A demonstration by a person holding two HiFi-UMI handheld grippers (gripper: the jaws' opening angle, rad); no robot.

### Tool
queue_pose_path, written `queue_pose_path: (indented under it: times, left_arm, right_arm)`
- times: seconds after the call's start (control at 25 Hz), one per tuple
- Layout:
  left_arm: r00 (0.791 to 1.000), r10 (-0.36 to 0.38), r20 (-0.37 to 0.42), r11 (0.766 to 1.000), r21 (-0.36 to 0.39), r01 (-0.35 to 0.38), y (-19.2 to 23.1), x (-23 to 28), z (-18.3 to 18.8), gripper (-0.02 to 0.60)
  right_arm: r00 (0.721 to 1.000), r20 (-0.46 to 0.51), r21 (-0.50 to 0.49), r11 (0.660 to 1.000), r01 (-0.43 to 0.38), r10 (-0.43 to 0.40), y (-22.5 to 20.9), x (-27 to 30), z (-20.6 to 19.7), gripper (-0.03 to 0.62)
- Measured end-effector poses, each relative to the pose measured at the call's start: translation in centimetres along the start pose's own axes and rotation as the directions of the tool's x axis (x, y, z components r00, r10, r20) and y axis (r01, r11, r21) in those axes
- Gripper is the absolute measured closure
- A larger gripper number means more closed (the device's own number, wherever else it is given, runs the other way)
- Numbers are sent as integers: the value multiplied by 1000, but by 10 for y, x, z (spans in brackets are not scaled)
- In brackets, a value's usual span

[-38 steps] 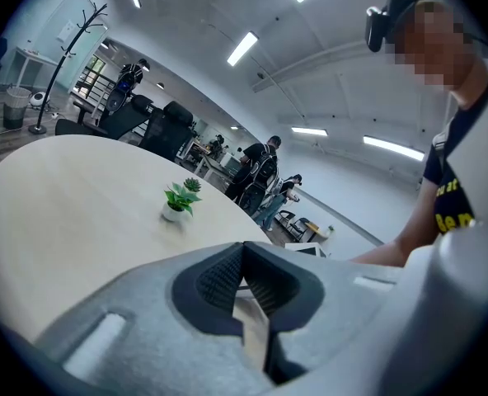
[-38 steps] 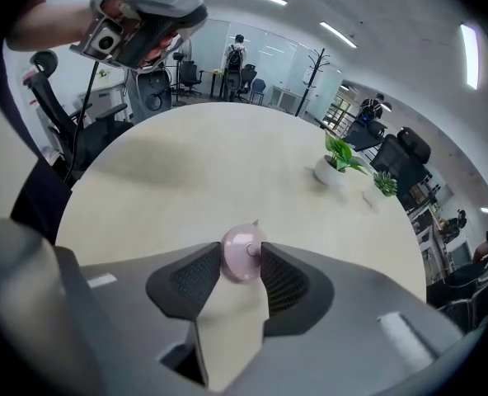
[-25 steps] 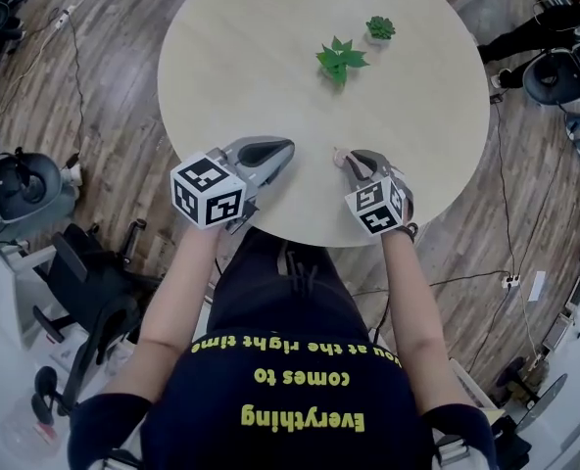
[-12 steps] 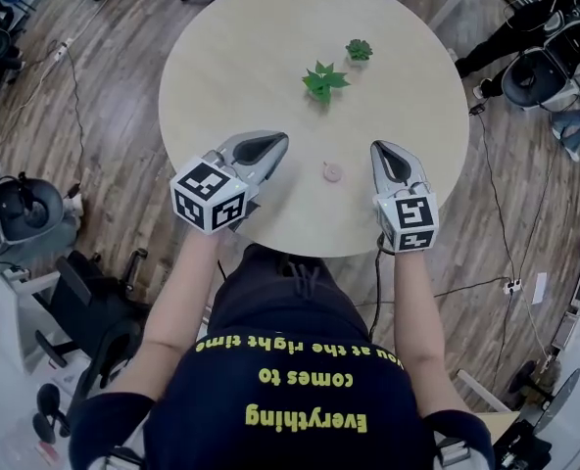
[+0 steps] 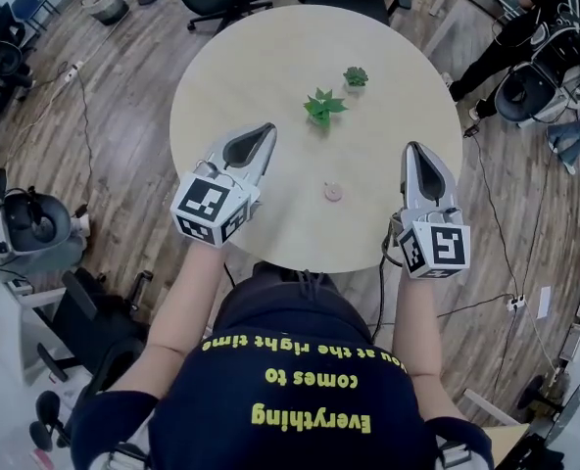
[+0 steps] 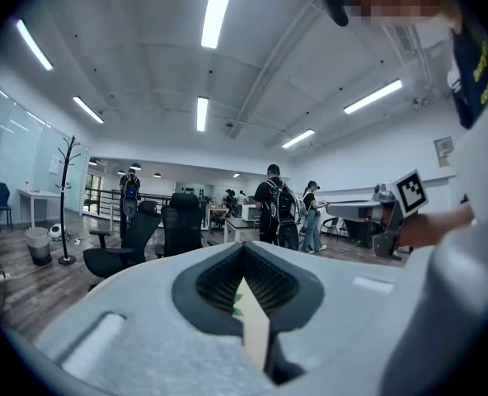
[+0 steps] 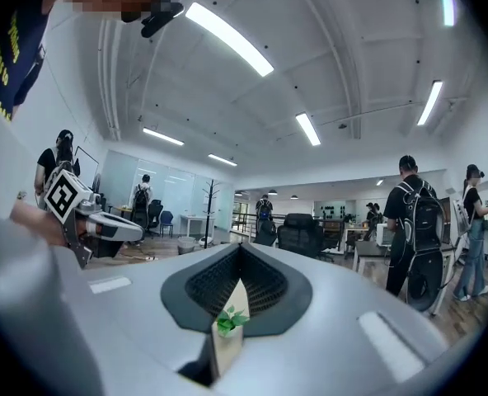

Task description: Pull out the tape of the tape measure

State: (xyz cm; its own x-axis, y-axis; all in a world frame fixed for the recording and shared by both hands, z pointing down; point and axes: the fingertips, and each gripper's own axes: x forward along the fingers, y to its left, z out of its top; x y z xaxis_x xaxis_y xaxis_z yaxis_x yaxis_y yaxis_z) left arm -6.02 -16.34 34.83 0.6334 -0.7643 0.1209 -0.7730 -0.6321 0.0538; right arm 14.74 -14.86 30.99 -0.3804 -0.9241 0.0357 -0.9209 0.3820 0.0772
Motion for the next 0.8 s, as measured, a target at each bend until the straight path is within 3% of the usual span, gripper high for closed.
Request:
queue_pose_path:
  times: [0.16, 0.36, 0.8]
  left_arm:
    - [997, 59, 41, 997, 39, -61, 8, -7, 16, 580]
    - [986, 143, 90, 989, 34, -146, 22, -16, 25, 579]
    - [974, 197, 111, 980, 19, -200, 38, -14, 26, 579]
  right_arm:
    - [999, 39, 7, 999, 36, -37, -6, -6, 17, 582]
    - [998, 45, -1, 999, 46, -46, -8, -11, 25, 582]
    - [998, 46, -12, 999, 46, -45, -14, -6, 26, 582]
